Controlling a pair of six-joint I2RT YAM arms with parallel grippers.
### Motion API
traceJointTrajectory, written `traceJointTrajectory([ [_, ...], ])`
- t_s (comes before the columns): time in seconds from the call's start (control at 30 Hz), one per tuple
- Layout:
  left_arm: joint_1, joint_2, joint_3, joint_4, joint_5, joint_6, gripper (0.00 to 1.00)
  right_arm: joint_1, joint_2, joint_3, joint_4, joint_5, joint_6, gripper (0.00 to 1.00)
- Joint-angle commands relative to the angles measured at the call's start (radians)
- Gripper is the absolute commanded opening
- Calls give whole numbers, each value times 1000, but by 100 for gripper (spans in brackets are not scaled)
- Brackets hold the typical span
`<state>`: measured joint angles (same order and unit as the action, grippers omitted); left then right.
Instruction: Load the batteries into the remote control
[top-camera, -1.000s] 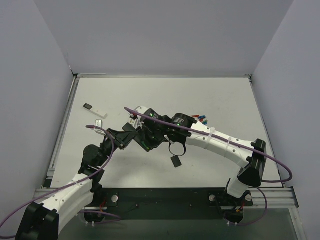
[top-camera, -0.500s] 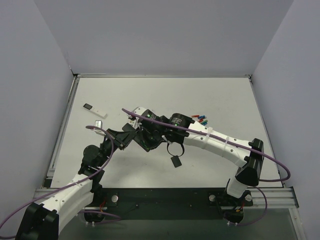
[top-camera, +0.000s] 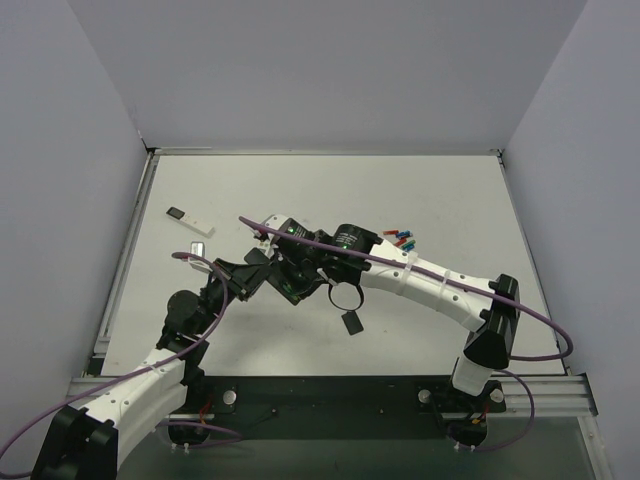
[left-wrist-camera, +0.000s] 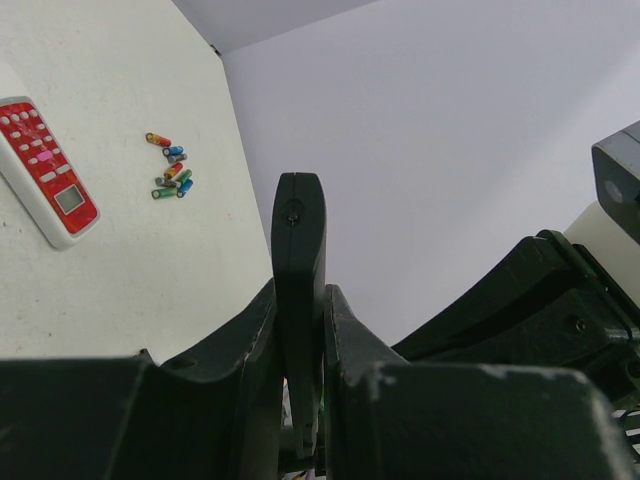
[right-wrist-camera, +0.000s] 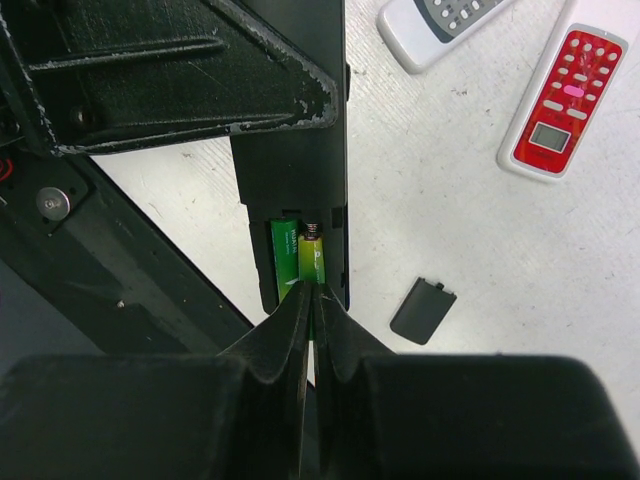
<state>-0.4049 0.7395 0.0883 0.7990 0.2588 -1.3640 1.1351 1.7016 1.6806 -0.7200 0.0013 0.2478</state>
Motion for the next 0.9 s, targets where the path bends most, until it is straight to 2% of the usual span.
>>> traceJointTrajectory([
  [0.0, 3, -20, 16, 97, 7, -12, 0, 6, 24, 33, -67, 29, 5, 0],
  [0.37, 1, -20, 11, 120, 2, -49, 0, 8, 44, 53, -47, 37, 8, 0],
  [0.6, 1, -23, -7, 108, 0, -50, 0, 17, -6, 71, -12, 62, -11, 0],
  [0.7, 1, -22, -7, 103, 3, -52, 0, 22, -34, 82, 5, 60, -34, 5],
  [0.87, 3, -19, -2, 92, 28, -52, 0, 26, -85, 87, 39, 11, -122, 20],
])
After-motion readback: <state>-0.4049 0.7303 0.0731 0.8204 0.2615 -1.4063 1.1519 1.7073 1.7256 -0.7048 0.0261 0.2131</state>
